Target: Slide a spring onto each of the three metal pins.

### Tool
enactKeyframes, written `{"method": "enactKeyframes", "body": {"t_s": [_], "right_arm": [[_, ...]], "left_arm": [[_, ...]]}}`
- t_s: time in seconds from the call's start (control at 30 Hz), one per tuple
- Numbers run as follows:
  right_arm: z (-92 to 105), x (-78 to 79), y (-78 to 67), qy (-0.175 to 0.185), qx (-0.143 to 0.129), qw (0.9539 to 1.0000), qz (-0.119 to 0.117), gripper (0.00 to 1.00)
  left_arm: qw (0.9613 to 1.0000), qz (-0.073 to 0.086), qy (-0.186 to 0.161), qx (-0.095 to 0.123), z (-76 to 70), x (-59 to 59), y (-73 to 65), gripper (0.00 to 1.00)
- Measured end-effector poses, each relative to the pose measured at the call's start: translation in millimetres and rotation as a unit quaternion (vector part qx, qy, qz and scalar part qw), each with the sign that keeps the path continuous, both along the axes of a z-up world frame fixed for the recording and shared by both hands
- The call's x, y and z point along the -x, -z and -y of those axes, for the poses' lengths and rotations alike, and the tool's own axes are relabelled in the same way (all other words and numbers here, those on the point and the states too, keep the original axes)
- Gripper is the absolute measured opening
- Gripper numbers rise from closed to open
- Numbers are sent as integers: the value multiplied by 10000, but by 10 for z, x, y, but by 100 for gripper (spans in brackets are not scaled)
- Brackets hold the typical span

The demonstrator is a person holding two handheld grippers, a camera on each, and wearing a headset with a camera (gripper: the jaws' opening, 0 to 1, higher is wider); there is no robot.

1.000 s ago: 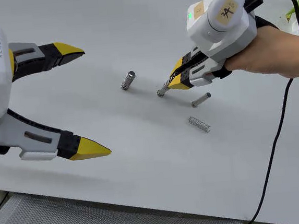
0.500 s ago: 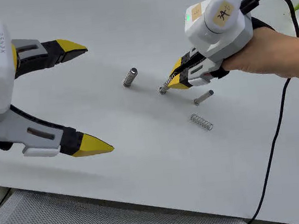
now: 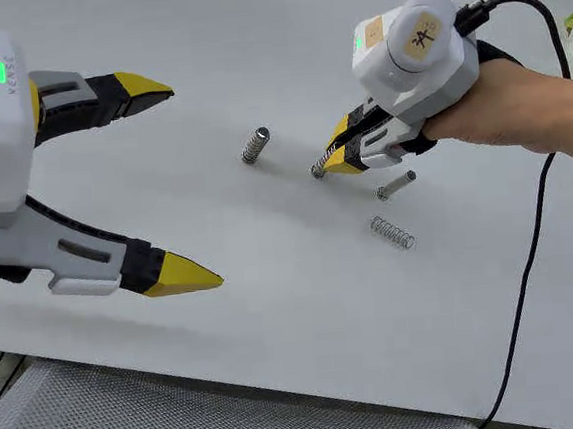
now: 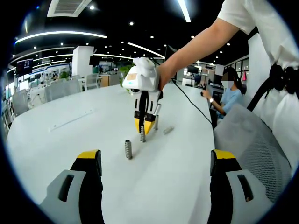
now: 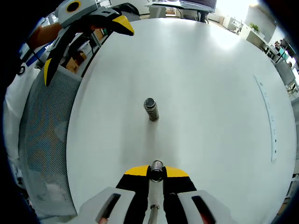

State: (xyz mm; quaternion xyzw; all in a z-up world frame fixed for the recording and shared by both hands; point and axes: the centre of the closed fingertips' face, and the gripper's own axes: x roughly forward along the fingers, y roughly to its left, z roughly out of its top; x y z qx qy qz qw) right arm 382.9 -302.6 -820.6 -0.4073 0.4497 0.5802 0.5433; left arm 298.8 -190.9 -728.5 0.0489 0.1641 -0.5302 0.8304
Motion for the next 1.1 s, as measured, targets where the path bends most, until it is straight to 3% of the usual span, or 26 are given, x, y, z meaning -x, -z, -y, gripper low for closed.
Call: {"method": "enactKeyframes", "body": {"t_s": [0.43,1.1], "right_arm": [[-1,22,47,-196,84,9997,75,7],[-1,36,57,-114,46,9999,32,12]], "left_arm": [[10000,-6,-9,17,-11,0,0,96],[10000,-22,0,-2,-6,12,14,96]]}}
